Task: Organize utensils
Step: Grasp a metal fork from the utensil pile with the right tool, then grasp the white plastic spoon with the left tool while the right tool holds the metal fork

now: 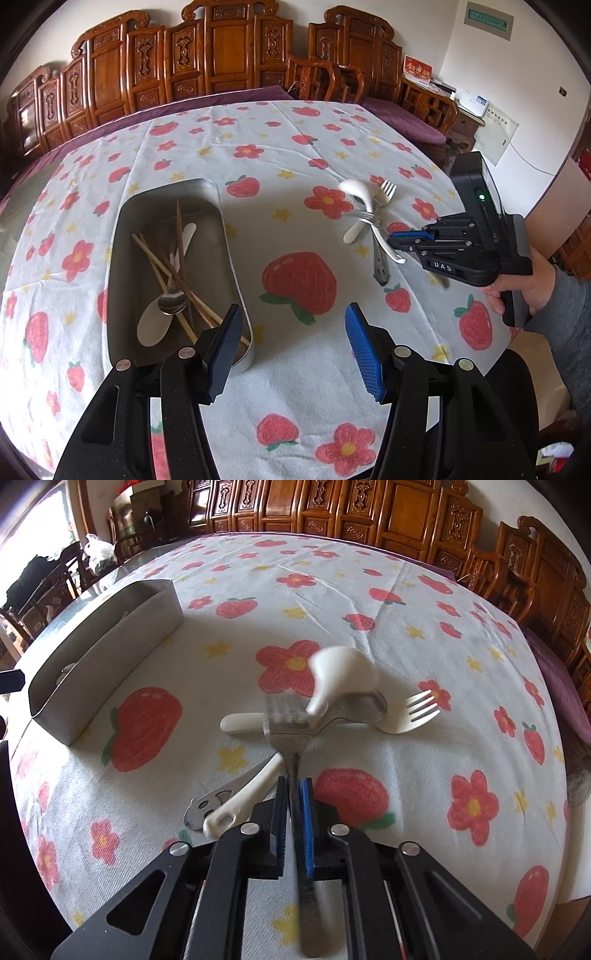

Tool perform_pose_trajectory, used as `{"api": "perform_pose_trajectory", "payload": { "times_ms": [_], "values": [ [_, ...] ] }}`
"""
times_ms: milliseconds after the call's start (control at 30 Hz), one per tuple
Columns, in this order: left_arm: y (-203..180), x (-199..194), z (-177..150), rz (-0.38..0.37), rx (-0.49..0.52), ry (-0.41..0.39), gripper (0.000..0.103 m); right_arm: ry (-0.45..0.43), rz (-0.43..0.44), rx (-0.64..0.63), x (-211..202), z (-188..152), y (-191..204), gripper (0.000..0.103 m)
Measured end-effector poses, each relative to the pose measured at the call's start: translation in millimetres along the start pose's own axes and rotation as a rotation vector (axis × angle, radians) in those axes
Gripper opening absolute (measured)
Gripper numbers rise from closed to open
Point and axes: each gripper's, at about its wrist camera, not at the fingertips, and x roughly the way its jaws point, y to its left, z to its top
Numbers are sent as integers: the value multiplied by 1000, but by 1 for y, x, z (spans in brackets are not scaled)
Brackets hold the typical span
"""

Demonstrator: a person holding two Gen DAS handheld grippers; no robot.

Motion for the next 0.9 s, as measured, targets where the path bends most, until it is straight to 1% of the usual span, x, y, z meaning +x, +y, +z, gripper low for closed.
{"api": "perform_pose_trajectory", "payload": {
  "times_ms": [233, 300, 367, 500, 533, 700, 767, 900],
  "values": [
    [-16, 16, 7, -4, 18, 11, 55, -98, 1, 97, -38, -20, -11, 8],
    [-23, 22, 11, -3, 25, 14, 55, -126, -19, 130, -51, -28, -18, 8],
    [-30, 29, 16, -3, 35, 17, 55, -134, -41, 154, -59, -35, -25, 8],
    [-47, 45, 28, -8, 54, 20, 55, -119, -97, 184, -58, -48, -44, 8],
    [-53, 51, 32, -7, 63, 20, 55, -109, -104, 211, -56, -53, -53, 8],
    [-73, 75, 52, -9, 94, 23, 55, -79, -128, 268, -45, -68, -76, 8],
    [-81, 87, 61, -18, 98, 26, 54, -74, -123, 285, -41, -71, -81, 8],
    [-94, 112, 77, -32, 113, 43, 44, -67, -123, 291, -36, -76, -84, 8]
  ]
}}
